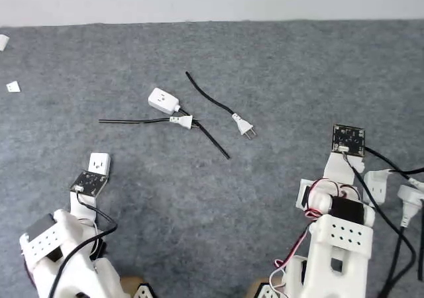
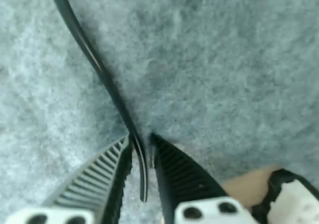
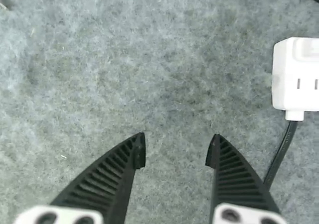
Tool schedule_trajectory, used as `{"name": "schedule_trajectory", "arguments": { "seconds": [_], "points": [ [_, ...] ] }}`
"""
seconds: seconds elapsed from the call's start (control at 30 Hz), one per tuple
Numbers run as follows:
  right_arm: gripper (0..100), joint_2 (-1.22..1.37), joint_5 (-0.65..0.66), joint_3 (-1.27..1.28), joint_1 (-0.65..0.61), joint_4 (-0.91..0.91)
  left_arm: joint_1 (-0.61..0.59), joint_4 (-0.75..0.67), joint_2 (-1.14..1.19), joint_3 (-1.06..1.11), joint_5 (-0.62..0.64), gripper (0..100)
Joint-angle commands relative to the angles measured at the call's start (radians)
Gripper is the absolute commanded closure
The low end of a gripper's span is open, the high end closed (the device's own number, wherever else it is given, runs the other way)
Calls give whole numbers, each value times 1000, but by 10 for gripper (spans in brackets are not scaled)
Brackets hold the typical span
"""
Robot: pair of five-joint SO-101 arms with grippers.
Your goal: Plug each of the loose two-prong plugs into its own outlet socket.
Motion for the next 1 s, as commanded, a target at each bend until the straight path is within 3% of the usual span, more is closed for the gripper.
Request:
{"name": "schedule_trajectory", "arguments": {
  "seconds": [0.0, 0.17, 0.37, 0.67, 0.97],
  "points": [
    [790, -21, 5, -5, -4, -21, -8, -38, -9, -7, -11, 988],
    [790, -21, 5, -5, -4, -21, -5, 15, -18, -61, -11, 988],
    [790, -25, 6, -5, -2, -21, 41, 250, -18, -288, -6, 988],
    [790, -27, 9, -5, -2, -21, 207, 252, -18, -315, 44, 988],
    [790, -28, 11, -5, -2, -21, 219, 259, -18, -498, 118, 988]
  ]
}}
